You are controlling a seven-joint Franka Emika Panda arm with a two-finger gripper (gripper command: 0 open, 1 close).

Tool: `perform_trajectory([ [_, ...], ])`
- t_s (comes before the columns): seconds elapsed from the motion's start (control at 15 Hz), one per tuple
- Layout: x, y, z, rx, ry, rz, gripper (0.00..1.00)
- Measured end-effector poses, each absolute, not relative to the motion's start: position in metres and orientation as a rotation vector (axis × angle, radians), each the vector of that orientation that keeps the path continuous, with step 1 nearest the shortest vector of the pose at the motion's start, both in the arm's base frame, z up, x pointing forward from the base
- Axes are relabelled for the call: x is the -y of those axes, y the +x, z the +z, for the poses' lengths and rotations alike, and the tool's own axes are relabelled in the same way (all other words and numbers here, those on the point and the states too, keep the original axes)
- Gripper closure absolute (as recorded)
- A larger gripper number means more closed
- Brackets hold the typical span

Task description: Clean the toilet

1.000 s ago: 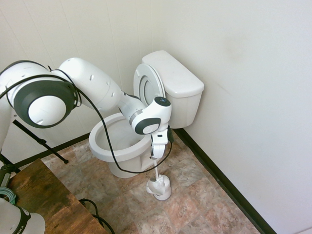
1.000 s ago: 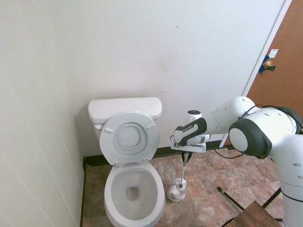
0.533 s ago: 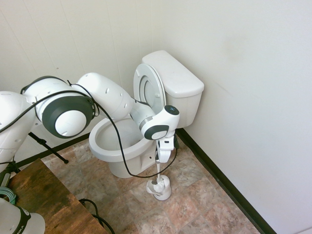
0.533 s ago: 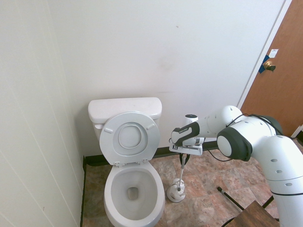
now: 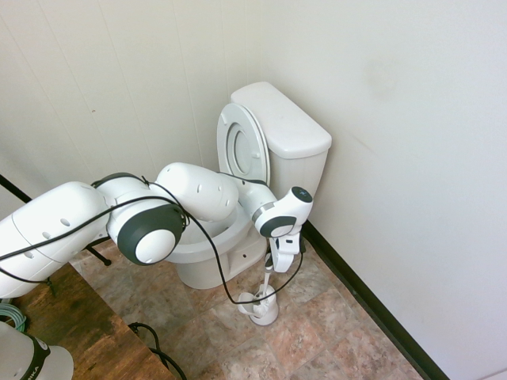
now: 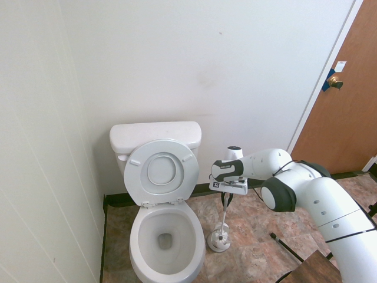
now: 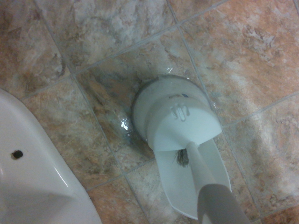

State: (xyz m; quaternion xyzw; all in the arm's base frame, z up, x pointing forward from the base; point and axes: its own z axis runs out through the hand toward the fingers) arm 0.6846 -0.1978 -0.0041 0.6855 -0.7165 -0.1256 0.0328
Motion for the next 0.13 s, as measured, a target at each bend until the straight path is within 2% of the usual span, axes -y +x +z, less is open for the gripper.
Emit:
perform_trajectory([
  [0.13,0.2025,0.6925,-0.0064,2.212,2.094,-0.407,1.00],
])
